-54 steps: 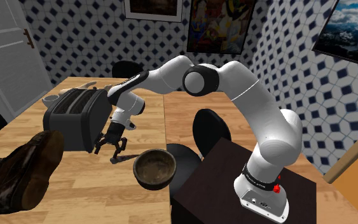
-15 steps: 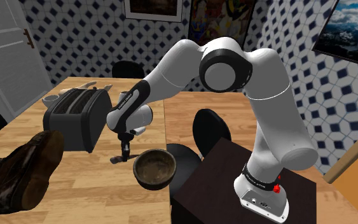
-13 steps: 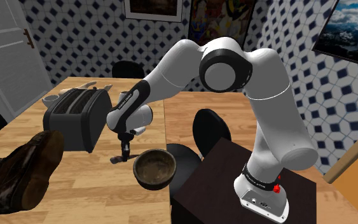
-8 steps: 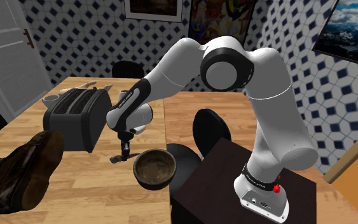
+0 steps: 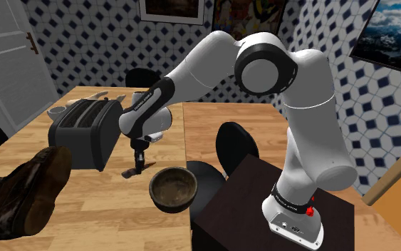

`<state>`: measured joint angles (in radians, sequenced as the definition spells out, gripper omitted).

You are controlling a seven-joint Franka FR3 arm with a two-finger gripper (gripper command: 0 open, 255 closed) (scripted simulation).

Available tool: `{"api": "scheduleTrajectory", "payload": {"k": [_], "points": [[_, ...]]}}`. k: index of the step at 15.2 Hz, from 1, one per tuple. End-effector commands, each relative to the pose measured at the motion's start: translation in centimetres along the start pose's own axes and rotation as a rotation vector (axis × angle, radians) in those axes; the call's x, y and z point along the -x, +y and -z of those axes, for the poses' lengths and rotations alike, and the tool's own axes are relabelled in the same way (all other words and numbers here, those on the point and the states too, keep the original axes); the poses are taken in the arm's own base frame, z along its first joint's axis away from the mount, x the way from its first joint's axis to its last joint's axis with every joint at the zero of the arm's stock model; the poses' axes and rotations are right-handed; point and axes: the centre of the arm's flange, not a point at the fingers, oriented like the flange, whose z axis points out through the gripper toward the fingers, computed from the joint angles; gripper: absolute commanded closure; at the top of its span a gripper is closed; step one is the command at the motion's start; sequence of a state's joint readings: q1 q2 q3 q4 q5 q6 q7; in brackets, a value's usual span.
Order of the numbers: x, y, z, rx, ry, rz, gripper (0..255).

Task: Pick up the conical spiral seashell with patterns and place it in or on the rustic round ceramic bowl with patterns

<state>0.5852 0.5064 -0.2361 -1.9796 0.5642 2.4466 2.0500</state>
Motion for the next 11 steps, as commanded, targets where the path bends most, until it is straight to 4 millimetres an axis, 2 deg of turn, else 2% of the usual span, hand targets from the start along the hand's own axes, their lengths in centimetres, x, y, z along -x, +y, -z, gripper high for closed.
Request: {"api": "scheduleTrajectory", "payload": {"k": [1, 11], "points": [[0.3, 0.1, 1.1, 0.0, 0.0, 0.0, 255], [1.2, 0.9, 6.2, 0.0, 0.0, 0.0, 255]]}}
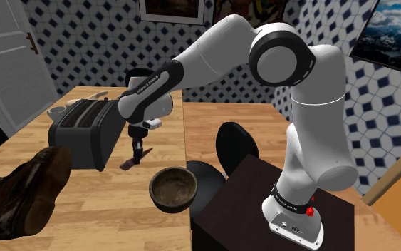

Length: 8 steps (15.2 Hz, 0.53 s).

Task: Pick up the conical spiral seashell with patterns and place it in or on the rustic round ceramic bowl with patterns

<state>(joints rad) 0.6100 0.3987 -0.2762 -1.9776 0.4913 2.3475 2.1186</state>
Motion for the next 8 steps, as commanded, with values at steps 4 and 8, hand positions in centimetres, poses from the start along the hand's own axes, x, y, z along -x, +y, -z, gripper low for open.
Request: {"api": "scheduleTrajectory", "payload": {"k": [4, 8], "points": [[0.5, 0.5, 2.5, 0.0, 0.0, 0.0, 255], [0.9, 0.8, 4.6, 0.0, 0.0, 0.0, 255]]}}
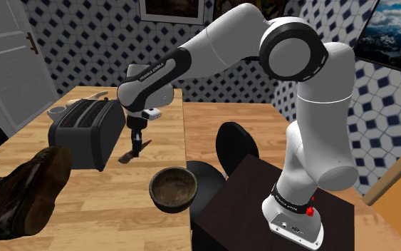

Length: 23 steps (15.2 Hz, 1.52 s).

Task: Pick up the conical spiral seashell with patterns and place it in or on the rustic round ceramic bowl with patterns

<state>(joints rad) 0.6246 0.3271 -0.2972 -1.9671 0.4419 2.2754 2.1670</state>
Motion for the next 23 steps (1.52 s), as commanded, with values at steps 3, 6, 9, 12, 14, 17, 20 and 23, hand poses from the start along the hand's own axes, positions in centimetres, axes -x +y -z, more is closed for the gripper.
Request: {"api": "scheduleTrajectory", "payload": {"k": [3, 6, 9, 12, 14, 17, 20, 23], "points": [[0.5, 0.2, 2.1, 0.0, 0.0, 0.0, 255], [-1.0, 2.4, 2.4, 0.0, 0.0, 0.0, 255], [-3.4, 5.6, 2.5, 0.0, 0.0, 0.0, 255], [-5.7, 8.8, 2.7, 0.0, 0.0, 0.0, 255], [-7.2, 11.0, 2.8, 0.0, 0.0, 0.0, 255], [-9.5, 14.2, 2.9, 0.0, 0.0, 0.0, 255], [-10.9, 15.9, 2.5, 0.0, 0.0, 0.0, 255], [-11.2, 15.7, 1.0, 0.0, 0.0, 0.0, 255]]}}
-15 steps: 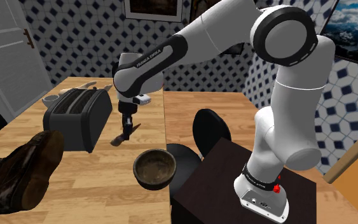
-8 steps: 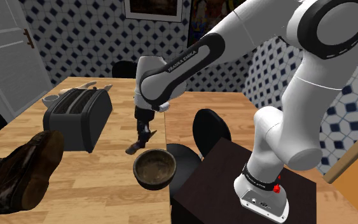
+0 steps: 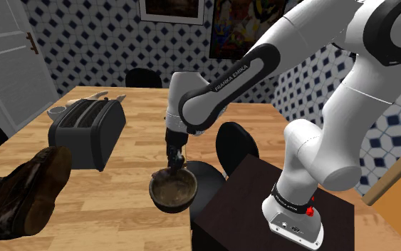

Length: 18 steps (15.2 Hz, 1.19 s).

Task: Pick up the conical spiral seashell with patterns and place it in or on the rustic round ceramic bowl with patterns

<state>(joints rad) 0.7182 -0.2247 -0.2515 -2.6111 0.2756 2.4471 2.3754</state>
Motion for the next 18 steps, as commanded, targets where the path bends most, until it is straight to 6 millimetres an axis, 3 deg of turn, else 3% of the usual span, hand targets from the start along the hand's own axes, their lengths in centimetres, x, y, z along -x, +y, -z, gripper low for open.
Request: {"api": "scheduleTrajectory", "payload": {"k": [1, 11, 18], "points": [[-0.2, -0.1, -1.0, -0.001, 0.0, 0.0, 255], [-1.2, -0.9, -6.3, -0.001, 0.0, 0.0, 255], [-1.2, -0.9, -6.3, -0.001, 0.0, 0.0, 255]]}}
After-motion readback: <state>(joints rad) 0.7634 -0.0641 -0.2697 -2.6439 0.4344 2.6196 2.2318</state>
